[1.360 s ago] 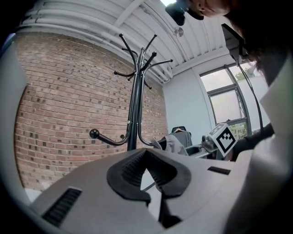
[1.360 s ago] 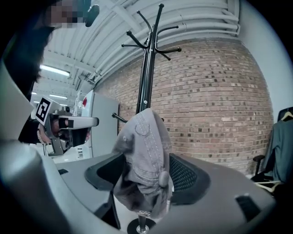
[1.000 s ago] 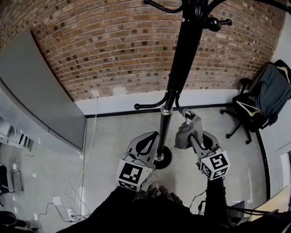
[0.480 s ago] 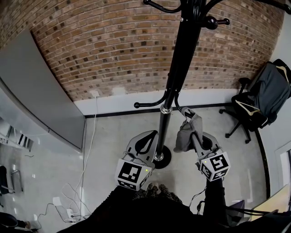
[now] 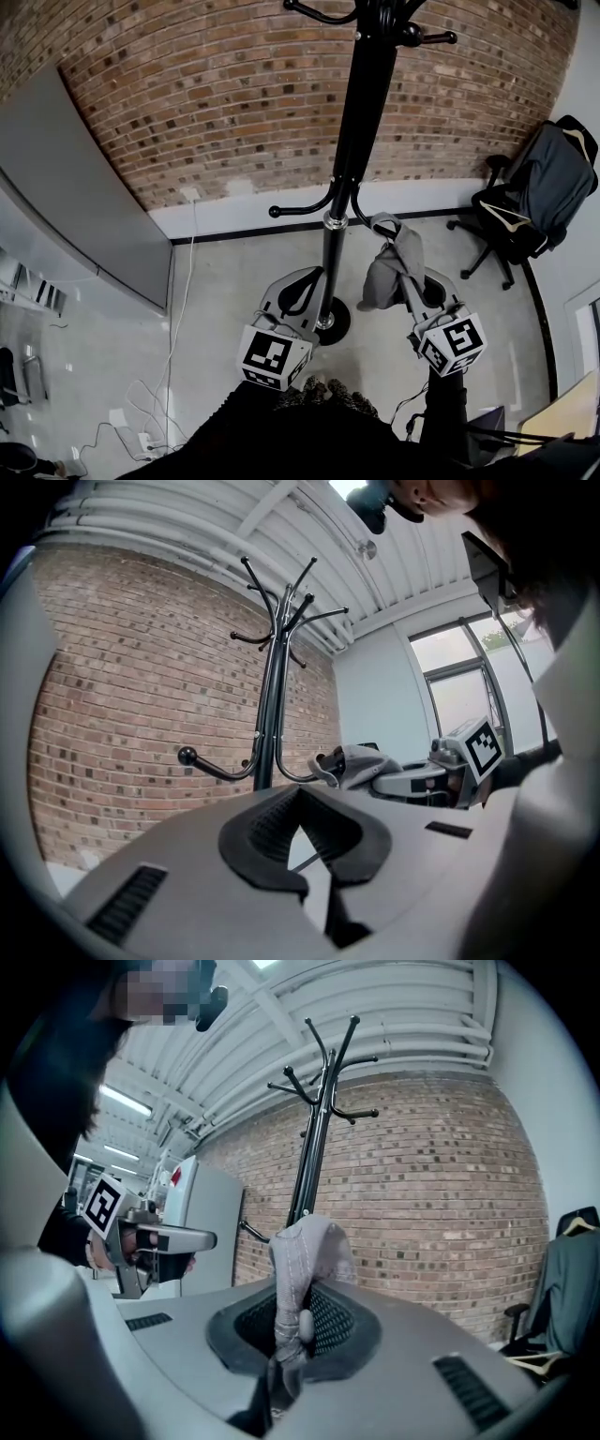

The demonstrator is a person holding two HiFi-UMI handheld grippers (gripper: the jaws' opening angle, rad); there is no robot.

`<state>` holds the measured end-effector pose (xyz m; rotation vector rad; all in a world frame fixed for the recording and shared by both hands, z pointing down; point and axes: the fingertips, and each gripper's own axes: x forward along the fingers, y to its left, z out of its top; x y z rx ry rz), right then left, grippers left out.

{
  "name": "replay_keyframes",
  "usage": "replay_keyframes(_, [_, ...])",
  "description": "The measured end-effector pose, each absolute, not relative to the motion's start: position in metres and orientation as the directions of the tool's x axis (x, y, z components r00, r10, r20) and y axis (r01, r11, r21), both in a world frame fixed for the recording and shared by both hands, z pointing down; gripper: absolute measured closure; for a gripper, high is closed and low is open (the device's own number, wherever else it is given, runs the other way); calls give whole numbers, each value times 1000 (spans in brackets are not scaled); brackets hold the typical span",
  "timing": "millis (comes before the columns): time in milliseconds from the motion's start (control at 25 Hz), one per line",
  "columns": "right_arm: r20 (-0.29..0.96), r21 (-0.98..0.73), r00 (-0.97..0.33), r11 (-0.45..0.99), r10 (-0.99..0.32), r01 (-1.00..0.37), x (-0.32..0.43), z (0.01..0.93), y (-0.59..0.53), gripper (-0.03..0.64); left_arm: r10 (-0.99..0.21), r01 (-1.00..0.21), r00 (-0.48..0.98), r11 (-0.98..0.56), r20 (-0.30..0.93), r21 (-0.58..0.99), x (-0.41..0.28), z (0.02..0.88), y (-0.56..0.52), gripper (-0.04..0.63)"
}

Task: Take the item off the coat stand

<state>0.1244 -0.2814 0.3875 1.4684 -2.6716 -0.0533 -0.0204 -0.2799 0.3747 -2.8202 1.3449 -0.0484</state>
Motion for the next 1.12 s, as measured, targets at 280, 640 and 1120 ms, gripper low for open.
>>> replay_keyframes(280, [18,78,-509,508,-861,-858,138,364,-264,592,-764,-763,645,-645,15,-27,-10,373,-273,595])
replay_keyframes(640, [-30,29,-414,413,-910,-910,179,349,-238,592,-740,-739,673,-673,14,-31,6,371,-260,595])
replay_keyframes(1120, [-2,10,-257,257,-967,-966,222,362,-211,592,-734,-734,678,-679,25,-26,19,375,-252,595])
